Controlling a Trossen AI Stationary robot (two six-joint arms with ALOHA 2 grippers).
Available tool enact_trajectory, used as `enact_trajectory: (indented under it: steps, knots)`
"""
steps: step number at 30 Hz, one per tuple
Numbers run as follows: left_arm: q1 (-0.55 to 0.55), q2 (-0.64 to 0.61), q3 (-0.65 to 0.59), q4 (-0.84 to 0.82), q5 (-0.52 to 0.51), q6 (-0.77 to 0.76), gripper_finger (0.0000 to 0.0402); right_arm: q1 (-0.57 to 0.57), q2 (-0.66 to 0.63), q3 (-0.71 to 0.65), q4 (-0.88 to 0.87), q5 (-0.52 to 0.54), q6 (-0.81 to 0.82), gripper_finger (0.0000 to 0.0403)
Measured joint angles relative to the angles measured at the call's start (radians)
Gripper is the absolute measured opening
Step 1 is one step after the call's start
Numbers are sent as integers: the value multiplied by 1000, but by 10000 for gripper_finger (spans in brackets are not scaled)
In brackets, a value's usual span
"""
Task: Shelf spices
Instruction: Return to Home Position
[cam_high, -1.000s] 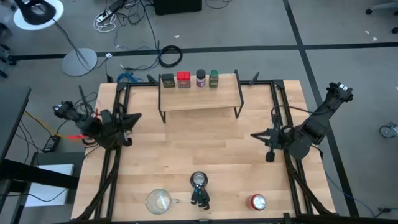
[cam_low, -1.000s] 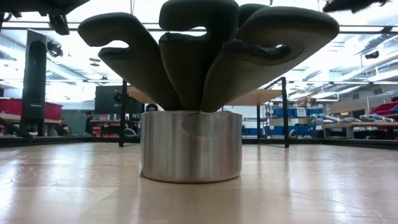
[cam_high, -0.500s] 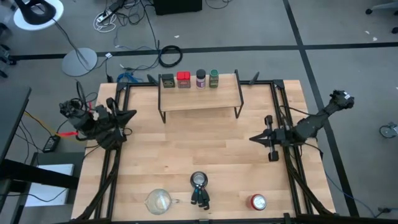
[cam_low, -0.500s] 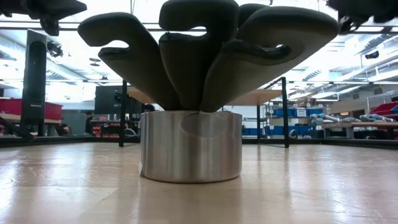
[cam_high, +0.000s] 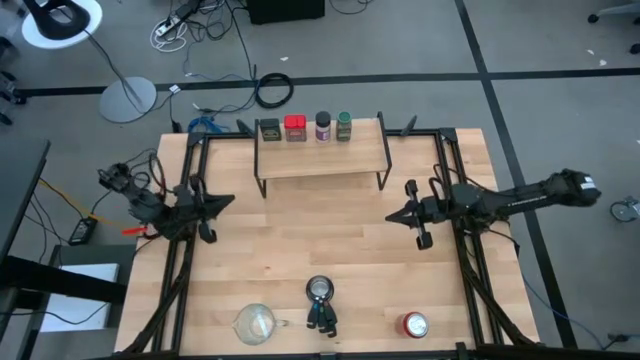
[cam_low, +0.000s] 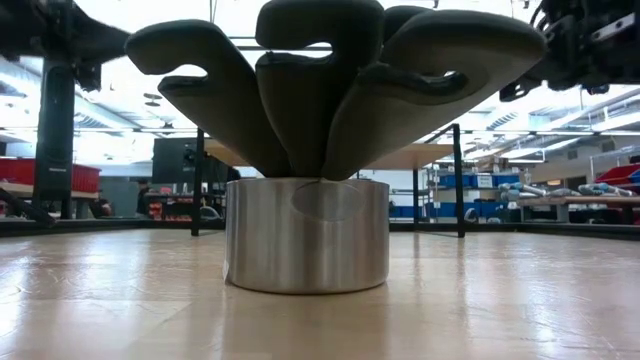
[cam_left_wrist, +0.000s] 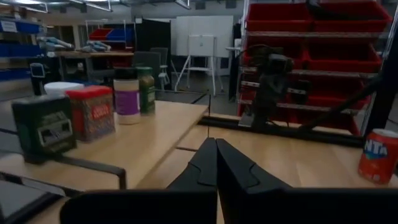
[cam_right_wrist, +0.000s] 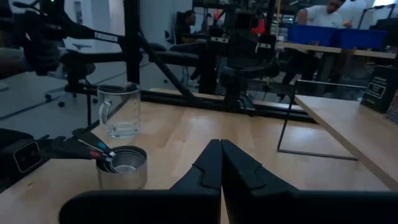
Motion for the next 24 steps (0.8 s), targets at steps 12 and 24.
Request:
enact_trajectory:
  steps: [12, 24]
  knots:
    - [1, 0, -161, 154, 113, 23, 1, -203, 7, 0, -13, -198, 16, 0]
    - [74, 0, -173, 155, 213, 1, 1, -342, 7, 0, -30, -343, -1, 0]
